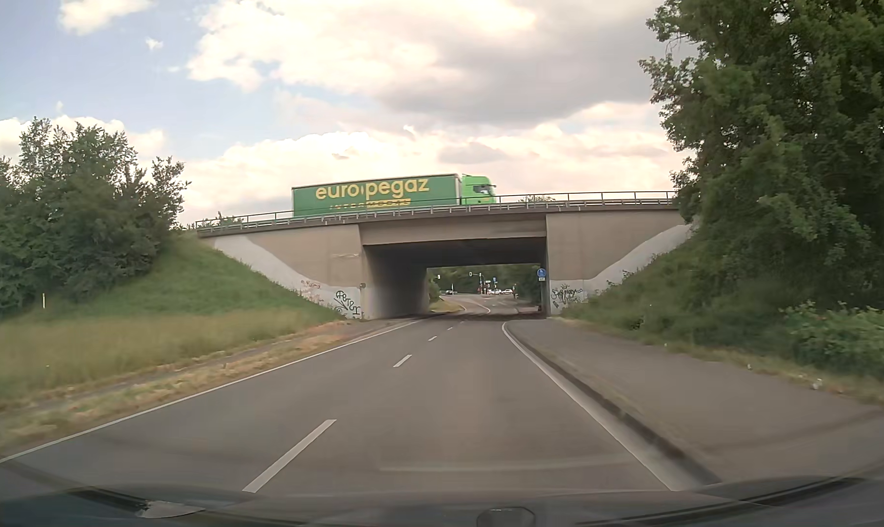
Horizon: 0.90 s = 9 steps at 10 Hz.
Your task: Follow the waypoints while adhering to traffic rules and regulations
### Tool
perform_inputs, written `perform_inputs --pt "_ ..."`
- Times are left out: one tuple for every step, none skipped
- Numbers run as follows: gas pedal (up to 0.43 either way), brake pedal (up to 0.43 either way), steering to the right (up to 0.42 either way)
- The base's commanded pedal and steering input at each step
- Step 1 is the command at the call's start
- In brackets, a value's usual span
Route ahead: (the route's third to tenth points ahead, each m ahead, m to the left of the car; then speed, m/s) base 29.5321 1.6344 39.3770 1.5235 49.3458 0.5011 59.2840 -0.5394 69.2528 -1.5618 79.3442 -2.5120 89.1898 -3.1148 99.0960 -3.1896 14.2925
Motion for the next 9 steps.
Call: perform_inputs --pt "0.118 0.0 0.002" --pt "0.118 0.0 0.003" --pt "0.118 0.0 0.005" --pt "0.118 0.0 0.006" --pt "0.118 0.0 0.006" --pt "0.118 0.0 0.006" --pt "0.118 0.0 0.006" --pt "0.118 0.0 0.007" --pt "0.118 0.0 0.008"
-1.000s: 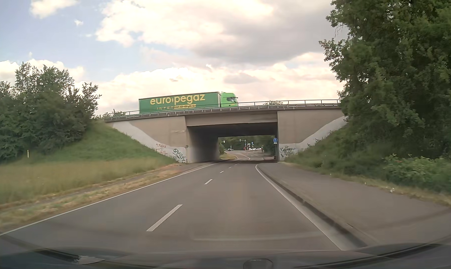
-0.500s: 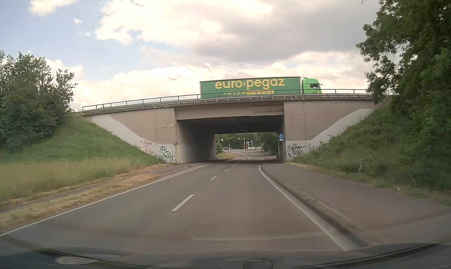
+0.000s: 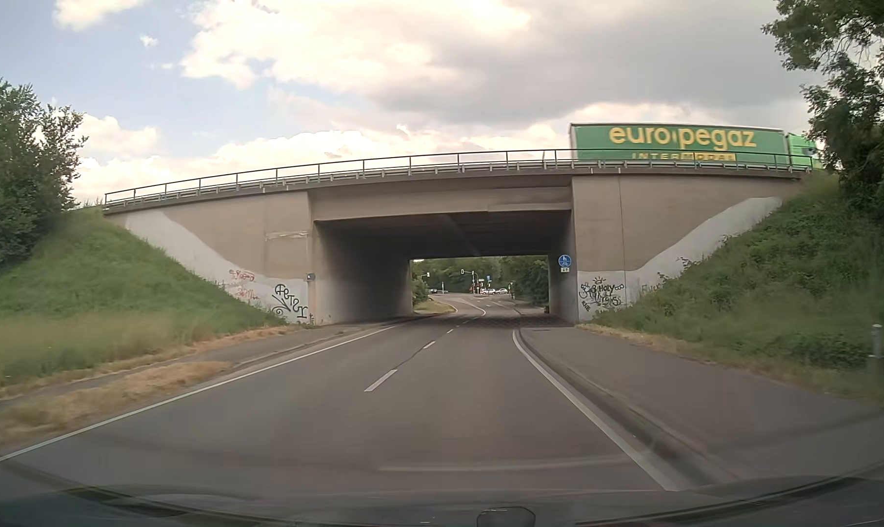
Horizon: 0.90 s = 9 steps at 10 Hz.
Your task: Follow the waypoints while adhering to traffic rules and regulations
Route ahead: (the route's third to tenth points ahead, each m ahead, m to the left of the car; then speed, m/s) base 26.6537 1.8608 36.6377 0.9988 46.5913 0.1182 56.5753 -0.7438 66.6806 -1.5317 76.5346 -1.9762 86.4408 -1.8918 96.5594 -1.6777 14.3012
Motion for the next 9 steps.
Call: perform_inputs --pt "0.118 0.0 0.008" --pt "0.118 0.0 0.008" --pt "0.118 0.0 0.009" --pt "0.118 0.0 0.01" --pt "0.118 0.0 0.011" --pt "0.118 0.0 0.011" --pt "0.11 0.0 0.011" --pt "0.098 0.0 0.011" --pt "0.098 0.0 0.011"
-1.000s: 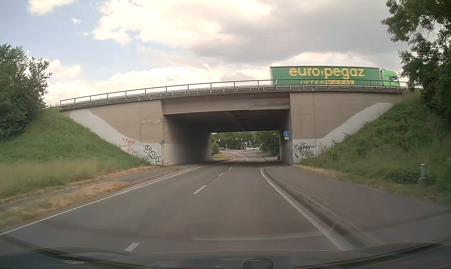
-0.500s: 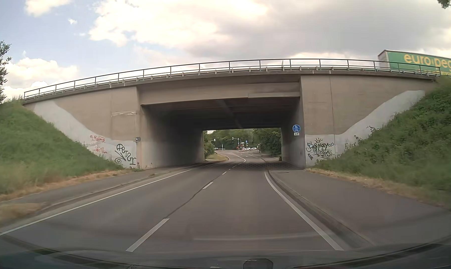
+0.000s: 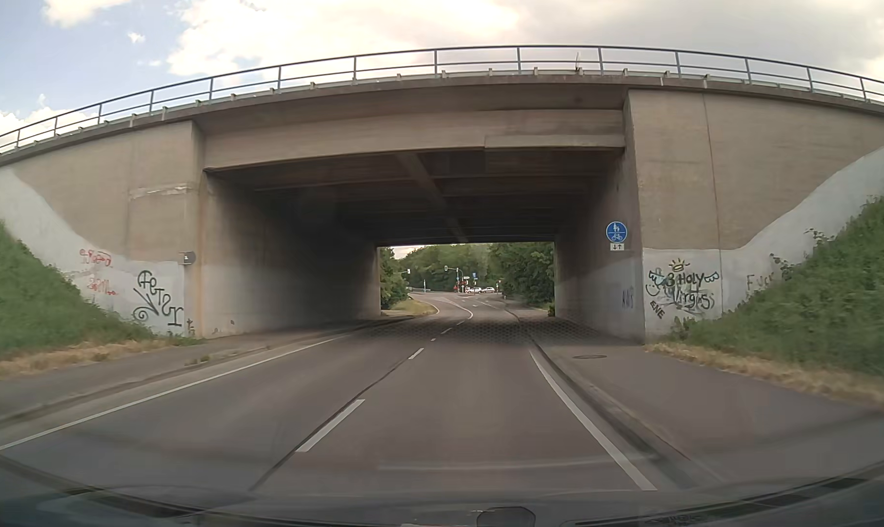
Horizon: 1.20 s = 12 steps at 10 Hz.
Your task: Follow the waypoints while adhering to traffic rules and regulations
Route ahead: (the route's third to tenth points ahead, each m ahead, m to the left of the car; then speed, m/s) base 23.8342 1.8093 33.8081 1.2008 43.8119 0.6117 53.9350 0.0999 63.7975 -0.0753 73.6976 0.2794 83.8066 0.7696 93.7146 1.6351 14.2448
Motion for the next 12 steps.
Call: perform_inputs --pt "0.087 0.0 0.011" --pt "0.079 0.0 0.011" --pt "0.079 0.0 0.011" --pt "0.079 0.0 0.011" --pt "0.079 0.0 0.011" --pt "0.079 0.0 0.011" --pt "0.079 0.0 0.011" --pt "0.079 0.0 0.011" --pt "0.079 0.0 0.01" --pt "0.079 0.0 0.01" --pt "0.079 0.0 0.008" --pt "0.079 0.0 0.008"
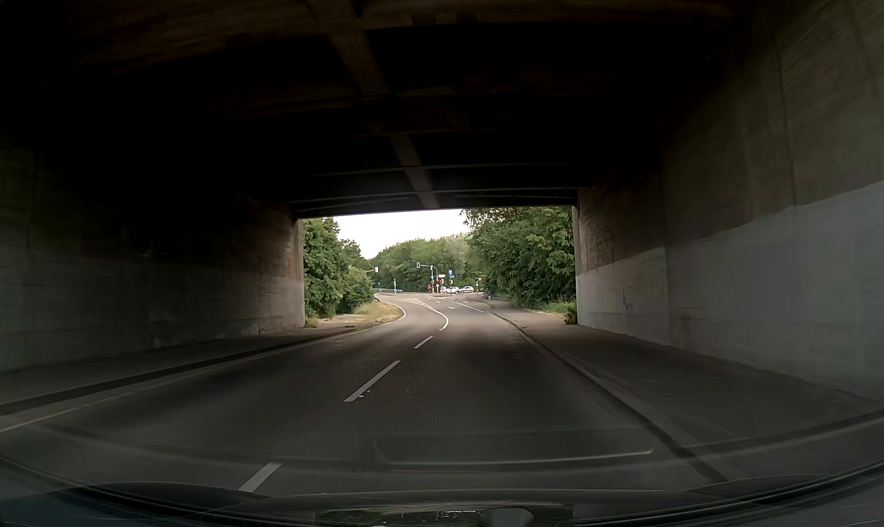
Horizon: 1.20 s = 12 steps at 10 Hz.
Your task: Follow the waypoints while adhering to traffic rules and regulations
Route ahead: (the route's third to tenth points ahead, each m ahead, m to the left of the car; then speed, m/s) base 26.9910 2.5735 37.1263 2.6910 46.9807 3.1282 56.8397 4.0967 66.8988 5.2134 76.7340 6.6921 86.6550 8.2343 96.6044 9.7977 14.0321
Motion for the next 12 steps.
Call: perform_inputs --pt "0.079 0.0 0.007" --pt "0.079 0.0 0.007" --pt "0.079 0.0 0.006" --pt "0.079 0.0 0.005" --pt "0.079 0.0 0.004" --pt "0.079 0.0 0.004" --pt "0.079 0.0 0.002" --pt "0.079 0.0 0.001" --pt "0.079 0.0 0.001" --pt "0.079 0.0 0.0" --pt "0.079 0.0 0.0" --pt "0.079 0.0 0.0"
